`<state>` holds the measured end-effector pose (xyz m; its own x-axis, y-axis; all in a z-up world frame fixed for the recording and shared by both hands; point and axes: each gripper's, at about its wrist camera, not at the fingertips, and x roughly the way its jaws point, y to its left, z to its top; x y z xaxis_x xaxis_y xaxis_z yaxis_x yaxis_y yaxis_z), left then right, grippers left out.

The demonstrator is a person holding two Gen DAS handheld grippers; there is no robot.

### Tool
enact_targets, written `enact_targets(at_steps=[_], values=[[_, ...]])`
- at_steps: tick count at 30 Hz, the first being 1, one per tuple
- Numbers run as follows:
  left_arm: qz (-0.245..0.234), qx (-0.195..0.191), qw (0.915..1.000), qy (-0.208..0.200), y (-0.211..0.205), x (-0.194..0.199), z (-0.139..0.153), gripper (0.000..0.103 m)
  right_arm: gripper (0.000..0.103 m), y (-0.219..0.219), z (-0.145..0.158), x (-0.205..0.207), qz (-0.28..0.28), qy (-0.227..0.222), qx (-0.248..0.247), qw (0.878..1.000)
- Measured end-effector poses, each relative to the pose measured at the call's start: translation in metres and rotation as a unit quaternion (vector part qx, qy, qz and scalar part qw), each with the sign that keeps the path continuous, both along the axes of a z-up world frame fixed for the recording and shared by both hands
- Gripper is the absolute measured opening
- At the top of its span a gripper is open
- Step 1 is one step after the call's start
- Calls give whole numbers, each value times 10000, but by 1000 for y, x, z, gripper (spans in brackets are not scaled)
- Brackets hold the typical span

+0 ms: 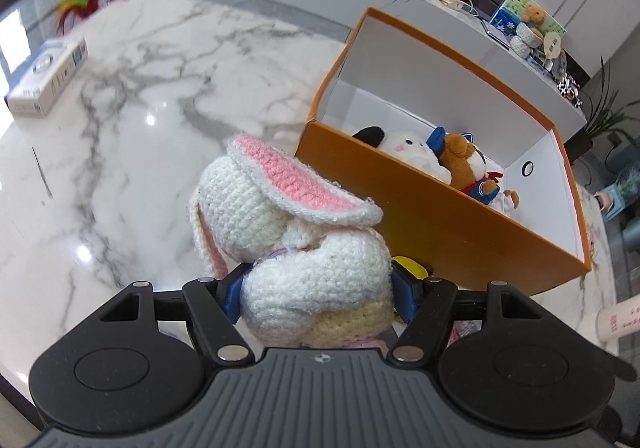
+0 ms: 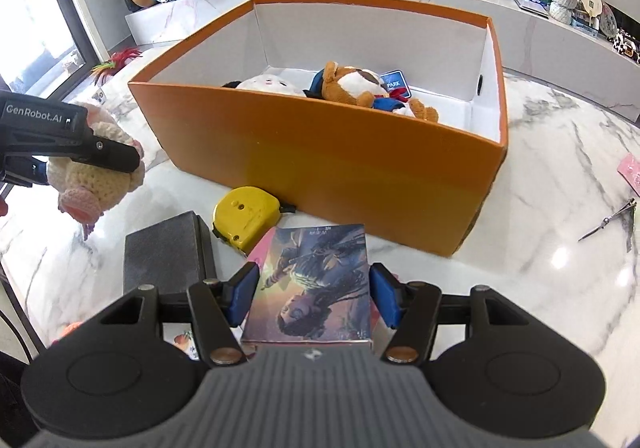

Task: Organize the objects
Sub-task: 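Carry the bunny and the photo card box over the orange box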

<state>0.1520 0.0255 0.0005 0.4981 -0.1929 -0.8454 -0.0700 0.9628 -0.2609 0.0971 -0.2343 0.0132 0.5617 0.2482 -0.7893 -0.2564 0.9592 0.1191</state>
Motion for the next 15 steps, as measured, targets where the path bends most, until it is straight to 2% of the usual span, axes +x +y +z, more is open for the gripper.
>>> enact_targets(at_steps=[15], values=[[-198, 480, 9979, -391, -15, -16, 19, 81, 62, -3, 13, -12, 88, -103, 127, 9998]])
